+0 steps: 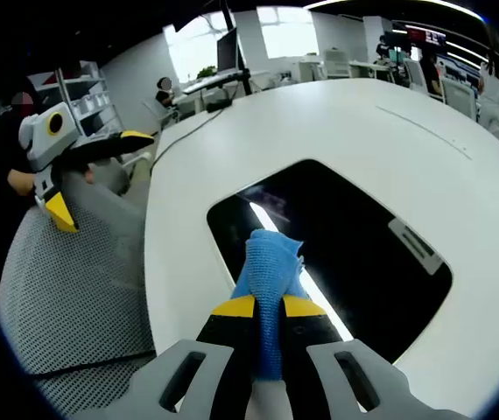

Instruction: Wipe the mirror surface with the cleaning cloth until all visible marks leave the cleaned area.

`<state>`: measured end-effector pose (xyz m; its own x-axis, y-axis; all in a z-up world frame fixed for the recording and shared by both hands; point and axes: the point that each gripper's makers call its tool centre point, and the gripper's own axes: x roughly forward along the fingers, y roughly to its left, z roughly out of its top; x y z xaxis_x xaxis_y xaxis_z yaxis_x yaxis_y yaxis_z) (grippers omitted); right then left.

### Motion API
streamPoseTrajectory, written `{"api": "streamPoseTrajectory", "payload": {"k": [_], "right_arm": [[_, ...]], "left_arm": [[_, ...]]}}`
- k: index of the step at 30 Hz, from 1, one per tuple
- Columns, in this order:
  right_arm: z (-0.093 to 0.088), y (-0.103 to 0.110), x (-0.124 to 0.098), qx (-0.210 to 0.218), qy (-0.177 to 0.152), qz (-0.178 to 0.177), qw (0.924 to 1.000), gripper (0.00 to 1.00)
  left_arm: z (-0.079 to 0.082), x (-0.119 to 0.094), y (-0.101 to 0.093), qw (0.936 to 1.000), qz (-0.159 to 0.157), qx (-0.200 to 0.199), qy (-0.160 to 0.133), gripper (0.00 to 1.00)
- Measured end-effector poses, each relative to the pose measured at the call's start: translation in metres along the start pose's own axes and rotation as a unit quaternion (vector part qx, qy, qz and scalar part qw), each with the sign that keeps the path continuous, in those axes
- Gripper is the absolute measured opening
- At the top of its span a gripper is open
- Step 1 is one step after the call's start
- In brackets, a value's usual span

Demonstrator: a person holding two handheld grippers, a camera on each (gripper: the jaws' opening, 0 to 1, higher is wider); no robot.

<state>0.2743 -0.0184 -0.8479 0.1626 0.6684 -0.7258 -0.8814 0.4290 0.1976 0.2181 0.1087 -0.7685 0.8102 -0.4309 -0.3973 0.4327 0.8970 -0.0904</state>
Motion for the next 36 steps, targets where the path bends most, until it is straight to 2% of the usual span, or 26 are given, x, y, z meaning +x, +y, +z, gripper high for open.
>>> {"api": "streamPoseTrajectory", "payload": {"k": [6,23,24,25,26,36], "right_arm": [[0.005,-0.005,0.003,-0.024,0.010,-0.010,0.9996,0.04],[0.009,-0.019,0.004,-0.045,0.026,-0.027,0.9983,0.04],[0.009,-0.021,0.005,-0.044,0.027,-0.034,0.9981,0.04],[0.011,-0.028,0.004,-0.068,0.031,-0.059,0.9954,0.04],[0.011,-0.028,0.005,-0.082,0.037,-0.063,0.9940,0.04],[0.014,-0.034,0.007,-0.084,0.041,-0.080,0.9924,0.04]], "left_arm": [[0.000,0.000,0.001,1.0000,0.003,-0.001,0.001,0.93],[-0.001,0.000,0.001,1.0000,0.006,-0.001,0.001,0.94],[-0.001,0.000,0.001,1.0000,0.005,-0.001,0.003,0.94],[-0.001,0.000,0.001,1.0000,0.004,-0.001,0.001,0.94],[0.000,0.000,0.000,1.0000,0.003,0.000,0.001,0.94],[-0.002,0.000,0.000,1.0000,0.001,-0.001,0.005,0.93]]}}
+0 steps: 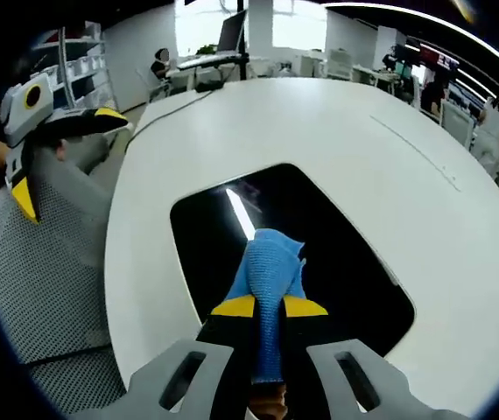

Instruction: Wipe the mirror surface with the cleaning cloth until all visible marks leave the cleaned area.

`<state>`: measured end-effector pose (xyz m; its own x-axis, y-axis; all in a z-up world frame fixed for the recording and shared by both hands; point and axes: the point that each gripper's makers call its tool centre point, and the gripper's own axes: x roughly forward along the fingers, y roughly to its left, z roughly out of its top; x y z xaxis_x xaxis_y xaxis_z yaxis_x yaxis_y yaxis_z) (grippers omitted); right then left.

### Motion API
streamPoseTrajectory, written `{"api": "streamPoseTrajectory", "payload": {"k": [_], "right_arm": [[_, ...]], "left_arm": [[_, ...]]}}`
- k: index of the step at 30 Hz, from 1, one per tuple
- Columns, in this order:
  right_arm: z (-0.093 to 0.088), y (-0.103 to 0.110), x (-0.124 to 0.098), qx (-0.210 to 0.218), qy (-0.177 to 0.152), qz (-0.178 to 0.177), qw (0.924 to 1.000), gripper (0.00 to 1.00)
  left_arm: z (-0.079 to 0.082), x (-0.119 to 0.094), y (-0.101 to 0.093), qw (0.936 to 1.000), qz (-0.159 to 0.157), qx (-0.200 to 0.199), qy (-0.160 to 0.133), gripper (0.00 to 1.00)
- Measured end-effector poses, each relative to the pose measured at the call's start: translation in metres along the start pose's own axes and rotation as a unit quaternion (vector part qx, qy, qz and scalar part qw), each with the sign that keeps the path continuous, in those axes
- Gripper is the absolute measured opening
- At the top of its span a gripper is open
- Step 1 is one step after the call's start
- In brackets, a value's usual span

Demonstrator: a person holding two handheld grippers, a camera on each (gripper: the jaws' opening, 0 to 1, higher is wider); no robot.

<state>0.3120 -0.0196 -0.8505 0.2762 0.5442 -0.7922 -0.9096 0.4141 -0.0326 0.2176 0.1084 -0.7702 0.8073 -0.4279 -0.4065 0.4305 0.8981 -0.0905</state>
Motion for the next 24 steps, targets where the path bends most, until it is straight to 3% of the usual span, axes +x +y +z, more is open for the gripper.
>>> {"api": "streamPoseTrajectory", "payload": {"k": [24], "right_arm": [[0.016,-0.049,0.016,-0.010,0.015,-0.035,0.9992,0.04]], "left_arm": [[0.000,0.001,-0.004,0.9999,-0.014,0.004,0.002,0.91]]}}
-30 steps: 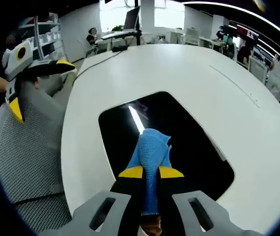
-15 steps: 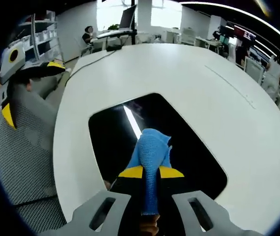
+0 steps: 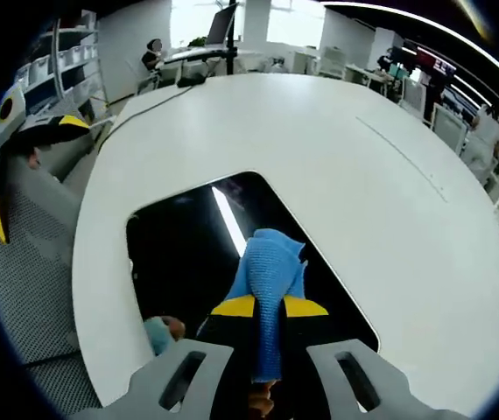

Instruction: Wipe the mirror surface with the cleaning cloth until all visible marks leave the cleaned area.

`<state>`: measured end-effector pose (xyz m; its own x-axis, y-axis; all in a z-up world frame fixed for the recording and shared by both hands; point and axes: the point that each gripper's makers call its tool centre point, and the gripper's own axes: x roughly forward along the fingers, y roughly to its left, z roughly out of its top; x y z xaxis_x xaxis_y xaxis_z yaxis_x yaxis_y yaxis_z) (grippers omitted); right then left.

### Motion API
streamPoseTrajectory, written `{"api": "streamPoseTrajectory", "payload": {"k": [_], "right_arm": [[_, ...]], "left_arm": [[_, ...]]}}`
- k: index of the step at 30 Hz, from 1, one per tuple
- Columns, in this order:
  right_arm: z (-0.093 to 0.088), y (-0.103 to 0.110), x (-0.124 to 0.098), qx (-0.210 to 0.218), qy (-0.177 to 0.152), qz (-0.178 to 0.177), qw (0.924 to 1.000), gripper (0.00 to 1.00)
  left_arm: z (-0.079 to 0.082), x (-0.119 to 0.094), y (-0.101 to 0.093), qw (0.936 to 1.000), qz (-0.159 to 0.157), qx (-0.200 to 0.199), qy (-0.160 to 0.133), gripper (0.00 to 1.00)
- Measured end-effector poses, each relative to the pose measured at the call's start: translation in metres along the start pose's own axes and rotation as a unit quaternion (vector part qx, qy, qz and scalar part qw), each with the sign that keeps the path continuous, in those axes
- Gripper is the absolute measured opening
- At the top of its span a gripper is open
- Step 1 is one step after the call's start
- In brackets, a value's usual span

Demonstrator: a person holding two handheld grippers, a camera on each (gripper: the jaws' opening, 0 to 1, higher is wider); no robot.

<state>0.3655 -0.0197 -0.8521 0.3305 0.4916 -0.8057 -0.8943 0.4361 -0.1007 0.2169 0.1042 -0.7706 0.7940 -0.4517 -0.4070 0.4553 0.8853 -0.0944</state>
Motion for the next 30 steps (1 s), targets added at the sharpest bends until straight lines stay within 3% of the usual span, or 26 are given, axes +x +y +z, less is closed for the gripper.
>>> {"api": "streamPoseTrajectory", "payload": {"k": [4,17,30], "right_arm": [[0.002,-0.004,0.001,-0.006,-0.001,-0.001,1.0000,0.04],[0.012,-0.026,0.012,-0.087,0.035,-0.045,0.9946,0.04],[0.016,-0.042,0.018,-0.102,0.037,-0.052,0.9928,0.04]], "left_arm": [[0.001,0.000,0.001,1.0000,0.002,-0.001,-0.004,0.91],[0.003,-0.001,0.001,0.9999,0.003,-0.002,-0.012,0.90],[0.003,-0.001,0.001,0.9999,0.003,-0.001,-0.014,0.90]]}}
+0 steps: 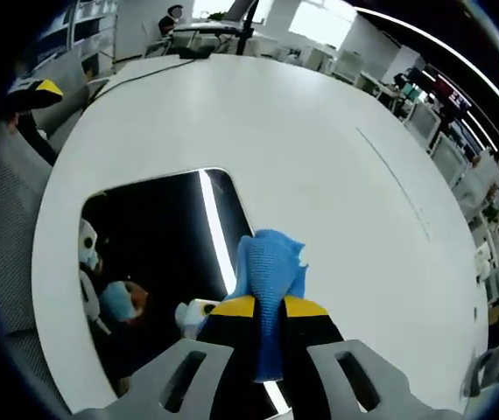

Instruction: Wipe the mirror surface with the cleaning cloth until all visible marks leave the cleaned area.

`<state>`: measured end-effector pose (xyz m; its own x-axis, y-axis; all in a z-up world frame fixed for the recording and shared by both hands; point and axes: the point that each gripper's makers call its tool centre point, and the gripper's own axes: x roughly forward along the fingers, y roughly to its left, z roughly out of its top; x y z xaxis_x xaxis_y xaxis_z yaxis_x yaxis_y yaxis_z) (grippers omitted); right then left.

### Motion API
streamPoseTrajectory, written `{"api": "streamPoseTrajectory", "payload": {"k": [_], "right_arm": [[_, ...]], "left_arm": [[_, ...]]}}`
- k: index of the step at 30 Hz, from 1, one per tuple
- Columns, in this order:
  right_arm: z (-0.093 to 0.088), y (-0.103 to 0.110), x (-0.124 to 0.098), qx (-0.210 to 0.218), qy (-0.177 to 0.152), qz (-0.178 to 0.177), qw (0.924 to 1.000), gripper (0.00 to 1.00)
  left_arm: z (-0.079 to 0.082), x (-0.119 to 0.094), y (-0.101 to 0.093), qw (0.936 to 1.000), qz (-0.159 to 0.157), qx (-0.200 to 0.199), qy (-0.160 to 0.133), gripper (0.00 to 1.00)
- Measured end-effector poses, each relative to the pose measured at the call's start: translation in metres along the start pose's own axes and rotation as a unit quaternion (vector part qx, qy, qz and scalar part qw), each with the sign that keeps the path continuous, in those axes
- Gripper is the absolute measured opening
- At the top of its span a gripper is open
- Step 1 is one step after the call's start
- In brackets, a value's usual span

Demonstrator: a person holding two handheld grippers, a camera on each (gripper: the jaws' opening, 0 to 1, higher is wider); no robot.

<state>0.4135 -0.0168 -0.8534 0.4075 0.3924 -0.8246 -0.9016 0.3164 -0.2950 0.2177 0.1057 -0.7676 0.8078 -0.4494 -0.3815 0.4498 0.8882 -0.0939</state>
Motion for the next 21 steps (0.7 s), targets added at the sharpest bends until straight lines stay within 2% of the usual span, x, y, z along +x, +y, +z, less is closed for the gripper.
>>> {"api": "streamPoseTrajectory", "payload": {"k": [13,21], "right_arm": [[-0.011,-0.003,-0.004,0.022,0.000,0.002,0.9998,0.04],[-0.028,-0.008,-0.012,0.033,0.006,0.002,0.9994,0.04]], "left_arm": [[-0.001,0.000,0.000,1.0000,0.003,-0.002,0.001,0.89],[0.001,0.000,0.000,1.0000,0.002,-0.003,-0.003,0.88]]}}
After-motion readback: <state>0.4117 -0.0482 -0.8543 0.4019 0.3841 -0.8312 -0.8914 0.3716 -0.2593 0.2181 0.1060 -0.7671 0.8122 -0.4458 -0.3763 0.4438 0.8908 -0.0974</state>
